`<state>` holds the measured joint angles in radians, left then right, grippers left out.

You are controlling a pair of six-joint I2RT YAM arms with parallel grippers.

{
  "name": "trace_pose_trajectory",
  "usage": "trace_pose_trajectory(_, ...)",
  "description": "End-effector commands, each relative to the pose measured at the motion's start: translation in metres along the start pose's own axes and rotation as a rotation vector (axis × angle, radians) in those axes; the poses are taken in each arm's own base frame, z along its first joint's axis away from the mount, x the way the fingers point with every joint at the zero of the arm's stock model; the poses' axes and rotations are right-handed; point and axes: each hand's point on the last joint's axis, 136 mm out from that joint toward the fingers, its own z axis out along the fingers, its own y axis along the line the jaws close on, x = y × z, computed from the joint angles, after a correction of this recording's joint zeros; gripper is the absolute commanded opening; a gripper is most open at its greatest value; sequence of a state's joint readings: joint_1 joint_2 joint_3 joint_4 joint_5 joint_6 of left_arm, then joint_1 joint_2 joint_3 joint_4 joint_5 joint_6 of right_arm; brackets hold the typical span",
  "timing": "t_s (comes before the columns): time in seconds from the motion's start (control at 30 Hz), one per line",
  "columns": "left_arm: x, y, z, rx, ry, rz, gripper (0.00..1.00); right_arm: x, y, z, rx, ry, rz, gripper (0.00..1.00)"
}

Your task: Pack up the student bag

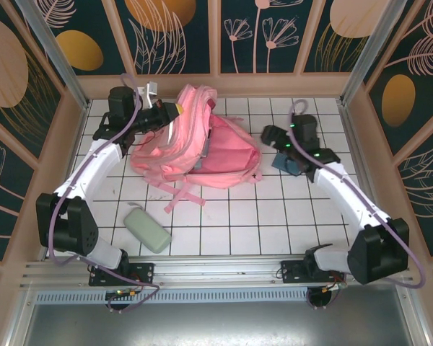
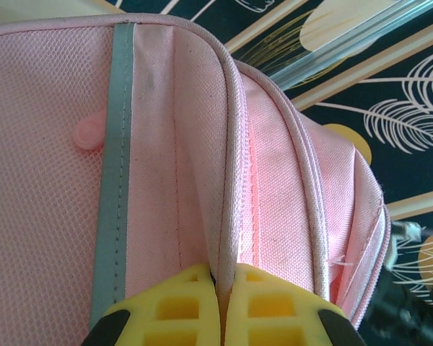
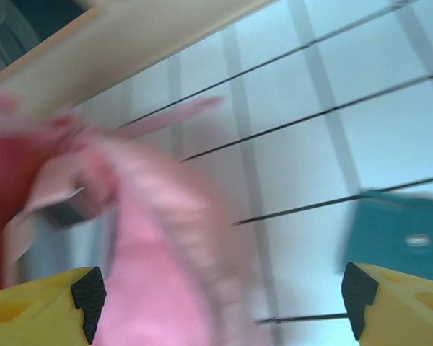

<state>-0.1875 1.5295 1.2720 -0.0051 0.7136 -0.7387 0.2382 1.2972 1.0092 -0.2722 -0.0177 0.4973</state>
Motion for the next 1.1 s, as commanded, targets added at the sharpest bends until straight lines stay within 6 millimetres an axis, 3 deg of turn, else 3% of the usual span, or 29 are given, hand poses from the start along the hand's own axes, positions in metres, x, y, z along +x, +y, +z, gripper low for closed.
trace_pose_trajectory(0.0, -0.021, -0.024, -0.016, 0.074, -0.122, 0.148, 0.00, 0.017, -0.059, 0.030, 0.110, 0.110, 0.104, 0.89)
trace_pose_trajectory(0.1, -0.012, -0.015, -0.014, 0.079, -0.119, 0.137, 0.00, 0.009, -0.090, 0.057, 0.163, 0.147, 0.174, 0.89)
trace_pose_trajectory(0.23, 0.005, -0.001, -0.009, 0.106, -0.112, 0.093, 0.00, -0.006, -0.112, 0.092, 0.210, 0.155, 0.210, 0.91)
trace_pose_trajectory(0.33, 0.013, 0.001, -0.005, 0.120, -0.101, 0.081, 0.00, -0.013, -0.117, 0.115, 0.200, 0.199, 0.210, 0.91)
trace_pose_trajectory(0.43, 0.019, -0.003, -0.002, 0.134, -0.092, 0.083, 0.00, -0.005, -0.119, 0.131, 0.193, 0.280, 0.224, 0.91)
trace_pose_trajectory(0.53, 0.023, -0.004, 0.002, 0.139, -0.083, 0.074, 0.00, 0.010, -0.116, 0.133, 0.166, 0.320, 0.235, 0.91)
trace_pose_trajectory(0.77, 0.029, -0.003, 0.006, 0.134, -0.072, 0.063, 0.00, 0.045, -0.131, 0.126, 0.166, 0.370, 0.279, 0.91)
trace_pose_trajectory(0.97, 0.035, 0.003, 0.010, 0.113, -0.059, 0.061, 0.00, 0.066, -0.124, 0.119, 0.106, 0.416, 0.298, 0.90)
trace_pose_trajectory(1.07, 0.040, 0.007, 0.014, 0.104, -0.044, 0.056, 0.00, 0.078, -0.107, 0.110, 0.023, 0.437, 0.315, 0.90)
